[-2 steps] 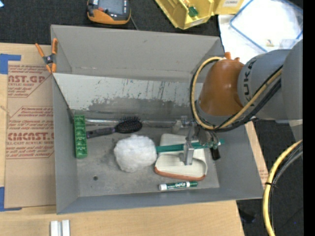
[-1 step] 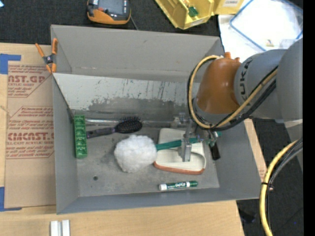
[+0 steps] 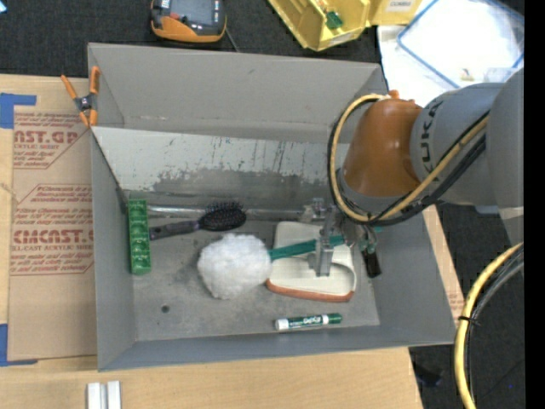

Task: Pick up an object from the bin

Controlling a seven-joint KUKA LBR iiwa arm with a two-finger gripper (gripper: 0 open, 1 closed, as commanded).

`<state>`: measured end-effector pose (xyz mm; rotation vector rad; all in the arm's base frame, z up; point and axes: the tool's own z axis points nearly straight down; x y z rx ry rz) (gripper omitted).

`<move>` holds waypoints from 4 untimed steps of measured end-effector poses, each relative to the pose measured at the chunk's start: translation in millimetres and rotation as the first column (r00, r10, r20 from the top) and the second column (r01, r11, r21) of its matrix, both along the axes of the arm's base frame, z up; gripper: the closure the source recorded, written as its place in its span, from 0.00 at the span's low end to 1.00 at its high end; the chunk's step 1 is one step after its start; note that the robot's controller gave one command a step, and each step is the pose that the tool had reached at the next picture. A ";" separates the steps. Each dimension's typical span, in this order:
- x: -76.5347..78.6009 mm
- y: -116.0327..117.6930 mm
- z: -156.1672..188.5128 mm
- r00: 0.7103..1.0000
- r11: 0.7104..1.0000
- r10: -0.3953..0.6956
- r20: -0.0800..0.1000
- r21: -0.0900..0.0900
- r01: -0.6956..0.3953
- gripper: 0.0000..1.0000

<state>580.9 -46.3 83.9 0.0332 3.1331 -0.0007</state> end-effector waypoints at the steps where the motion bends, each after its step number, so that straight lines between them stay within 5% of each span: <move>1: 0.0 0.0 0.0 1.000 1.000 0.000 0.000 0.000 0.000 1.00; 3: 2.3 -0.3 9.2 1.000 1.000 -0.001 0.008 -0.001 0.001 1.00; 4: -1.3 0.3 30.0 1.000 1.000 0.000 -0.004 0.000 0.000 1.00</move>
Offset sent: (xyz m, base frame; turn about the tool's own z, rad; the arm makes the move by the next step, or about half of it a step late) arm 0.0001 0.0001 0.0010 0.0000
